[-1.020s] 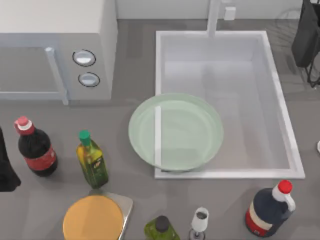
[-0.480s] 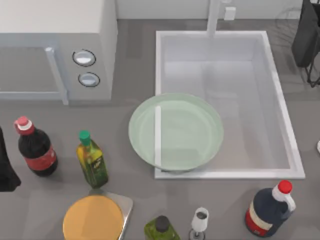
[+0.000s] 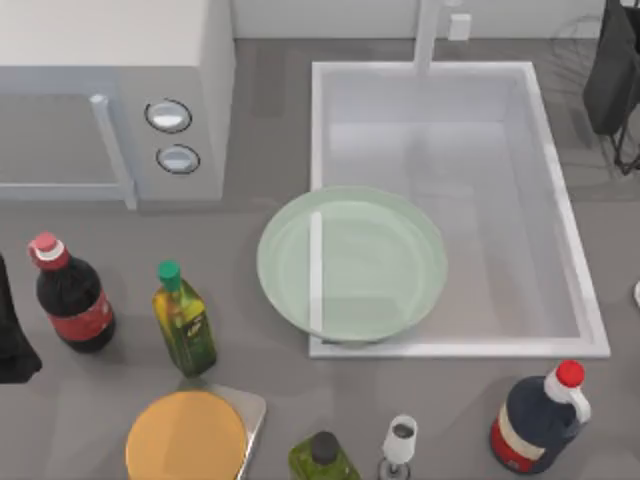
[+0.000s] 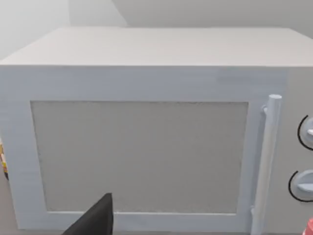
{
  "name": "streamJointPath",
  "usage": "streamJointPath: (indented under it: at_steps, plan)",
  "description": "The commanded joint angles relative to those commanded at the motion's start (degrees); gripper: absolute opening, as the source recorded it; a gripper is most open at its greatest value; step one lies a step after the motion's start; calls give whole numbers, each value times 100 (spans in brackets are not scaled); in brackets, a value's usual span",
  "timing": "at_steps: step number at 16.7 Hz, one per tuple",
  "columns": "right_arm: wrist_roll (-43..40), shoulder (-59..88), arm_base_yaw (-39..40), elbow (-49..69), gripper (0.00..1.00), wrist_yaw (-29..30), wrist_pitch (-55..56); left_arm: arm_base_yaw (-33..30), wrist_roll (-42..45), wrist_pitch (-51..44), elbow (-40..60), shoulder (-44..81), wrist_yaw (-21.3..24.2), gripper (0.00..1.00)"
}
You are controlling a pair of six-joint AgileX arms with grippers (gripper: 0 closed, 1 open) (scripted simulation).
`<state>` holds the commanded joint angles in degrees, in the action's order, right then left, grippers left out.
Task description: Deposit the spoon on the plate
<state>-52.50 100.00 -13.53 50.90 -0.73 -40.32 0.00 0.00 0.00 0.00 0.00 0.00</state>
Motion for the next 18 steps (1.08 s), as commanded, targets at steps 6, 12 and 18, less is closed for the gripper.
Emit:
streamJointPath:
  at_steps: [6, 12, 18]
  plan:
    - [-30, -363, -17, 640, 0, 1, -881, 0, 0, 0, 0, 0, 0, 100]
    - [-48, -875, -14, 1435, 0, -2, -2326, 0, 0, 0, 0, 0, 0, 100]
    - [-26, -877, -3, 1472, 0, -3, -2378, 0, 0, 0, 0, 0, 0, 100]
